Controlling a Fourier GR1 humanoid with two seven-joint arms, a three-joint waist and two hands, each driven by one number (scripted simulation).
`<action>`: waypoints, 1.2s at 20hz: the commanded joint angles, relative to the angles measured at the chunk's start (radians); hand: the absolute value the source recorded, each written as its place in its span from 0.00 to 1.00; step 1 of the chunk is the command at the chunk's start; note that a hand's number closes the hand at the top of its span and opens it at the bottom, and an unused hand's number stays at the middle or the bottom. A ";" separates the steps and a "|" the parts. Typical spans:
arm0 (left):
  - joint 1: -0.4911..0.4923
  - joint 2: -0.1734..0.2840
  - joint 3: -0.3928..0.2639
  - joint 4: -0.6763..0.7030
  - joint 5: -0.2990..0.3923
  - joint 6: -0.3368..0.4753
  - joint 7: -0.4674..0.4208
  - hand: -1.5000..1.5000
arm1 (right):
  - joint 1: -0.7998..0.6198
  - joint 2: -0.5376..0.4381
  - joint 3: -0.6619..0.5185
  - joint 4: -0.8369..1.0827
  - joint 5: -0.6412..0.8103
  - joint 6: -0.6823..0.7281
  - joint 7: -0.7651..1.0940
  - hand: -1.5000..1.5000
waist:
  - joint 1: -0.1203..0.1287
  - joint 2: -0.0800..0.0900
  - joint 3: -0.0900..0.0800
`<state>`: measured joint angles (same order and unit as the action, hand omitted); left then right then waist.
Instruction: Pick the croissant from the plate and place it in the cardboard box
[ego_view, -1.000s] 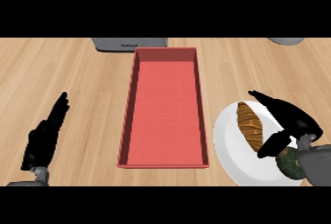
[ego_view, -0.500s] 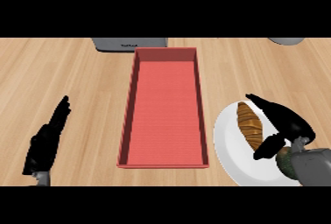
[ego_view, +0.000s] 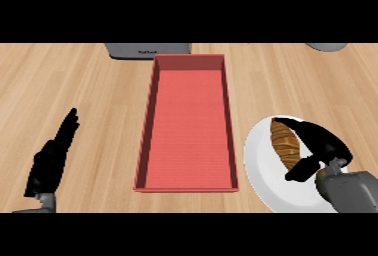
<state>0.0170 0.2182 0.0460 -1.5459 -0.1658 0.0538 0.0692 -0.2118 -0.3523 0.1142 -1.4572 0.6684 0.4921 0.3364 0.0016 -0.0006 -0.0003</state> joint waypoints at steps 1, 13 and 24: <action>-0.077 -0.001 0.021 0.030 -0.007 -0.008 0.040 0.50 | -0.074 0.073 -0.004 0.068 0.015 0.010 0.035 1.00 | 0.001 0.001 0.000; 0.016 -0.046 0.005 0.000 -0.039 -0.003 0.000 0.50 | -0.027 0.012 -0.019 0.080 0.236 -0.295 -0.174 1.00 | 0.000 0.001 0.000; 0.083 -0.018 0.035 -0.056 -0.024 0.000 0.009 0.50 | 0.446 0.243 0.221 -0.492 0.679 -0.385 0.610 1.00 | -0.063 -0.022 -0.005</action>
<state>0.0762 0.1922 0.0743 -1.5997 -0.1933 0.0613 0.1021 0.0868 -0.1575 0.2295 -1.7959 1.1938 0.1253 0.7843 -0.0572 -0.0261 -0.0104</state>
